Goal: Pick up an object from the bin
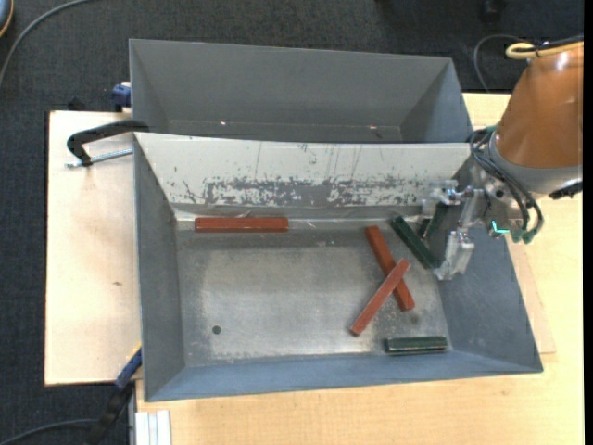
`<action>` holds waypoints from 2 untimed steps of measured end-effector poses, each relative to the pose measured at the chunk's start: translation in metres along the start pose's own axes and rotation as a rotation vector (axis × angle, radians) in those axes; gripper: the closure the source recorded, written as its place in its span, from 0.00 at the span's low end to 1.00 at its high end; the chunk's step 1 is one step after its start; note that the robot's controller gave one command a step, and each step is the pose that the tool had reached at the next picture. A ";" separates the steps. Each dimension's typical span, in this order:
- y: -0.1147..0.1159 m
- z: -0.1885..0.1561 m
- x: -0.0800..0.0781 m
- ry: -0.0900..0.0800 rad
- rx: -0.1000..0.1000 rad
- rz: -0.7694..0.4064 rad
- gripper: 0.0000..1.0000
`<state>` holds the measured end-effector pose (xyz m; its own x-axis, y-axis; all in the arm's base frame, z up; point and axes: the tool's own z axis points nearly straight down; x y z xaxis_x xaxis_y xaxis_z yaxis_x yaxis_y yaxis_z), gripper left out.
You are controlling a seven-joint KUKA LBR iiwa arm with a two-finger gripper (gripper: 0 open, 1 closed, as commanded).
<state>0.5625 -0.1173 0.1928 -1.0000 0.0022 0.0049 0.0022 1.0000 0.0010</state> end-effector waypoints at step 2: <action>0.027 0.116 0.002 -0.015 0.003 -0.317 1.00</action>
Offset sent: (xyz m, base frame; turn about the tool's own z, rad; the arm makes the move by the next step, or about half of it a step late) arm -0.0069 0.0263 -0.1228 -0.3178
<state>0.5601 -0.0902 0.0763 -0.9507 -0.3100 -0.0095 -0.3100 0.9507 -0.0031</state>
